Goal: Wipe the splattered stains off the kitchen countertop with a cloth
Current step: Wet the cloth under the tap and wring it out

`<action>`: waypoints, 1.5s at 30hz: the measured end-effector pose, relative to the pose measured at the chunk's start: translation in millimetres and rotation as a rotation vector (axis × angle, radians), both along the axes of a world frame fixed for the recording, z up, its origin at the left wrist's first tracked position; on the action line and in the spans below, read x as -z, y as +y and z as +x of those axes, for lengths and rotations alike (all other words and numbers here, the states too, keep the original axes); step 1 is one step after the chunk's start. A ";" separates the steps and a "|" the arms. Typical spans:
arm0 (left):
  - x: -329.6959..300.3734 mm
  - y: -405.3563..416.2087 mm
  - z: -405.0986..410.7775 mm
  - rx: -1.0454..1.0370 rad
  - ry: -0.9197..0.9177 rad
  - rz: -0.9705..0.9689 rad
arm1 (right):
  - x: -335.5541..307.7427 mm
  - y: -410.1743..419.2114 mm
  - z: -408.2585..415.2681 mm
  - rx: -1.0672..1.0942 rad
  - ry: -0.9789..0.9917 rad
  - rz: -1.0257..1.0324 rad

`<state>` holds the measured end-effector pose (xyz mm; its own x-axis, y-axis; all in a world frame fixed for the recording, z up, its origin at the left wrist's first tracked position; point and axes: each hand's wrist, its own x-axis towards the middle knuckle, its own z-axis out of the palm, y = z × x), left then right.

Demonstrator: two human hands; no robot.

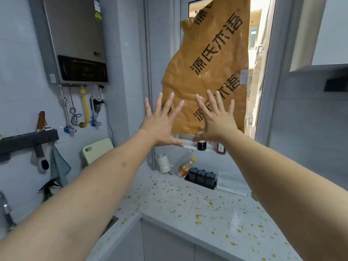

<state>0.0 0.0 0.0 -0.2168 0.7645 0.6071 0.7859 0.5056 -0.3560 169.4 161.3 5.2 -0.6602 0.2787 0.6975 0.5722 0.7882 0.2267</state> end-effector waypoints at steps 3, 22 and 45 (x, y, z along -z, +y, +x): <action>3.9 -16.2 -2.3 -0.053 -0.005 -0.046 | 1.8 -7.6 -12.5 -0.037 -0.045 -0.050; -7.0 -246.0 -193.1 -0.546 -0.141 0.096 | -2.3 -176.5 -284.9 -0.497 -0.114 -0.113; 61.1 -398.1 -390.4 -0.914 -0.517 -0.020 | 77.4 -279.1 -544.9 -0.724 -0.492 -0.586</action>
<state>-390.4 -398.1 -61.1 -0.9457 0.1879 0.2652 0.1668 0.9809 -0.1003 -375.5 -117.8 -72.2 -0.9777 -0.0883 0.1905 -0.1304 0.9665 -0.2213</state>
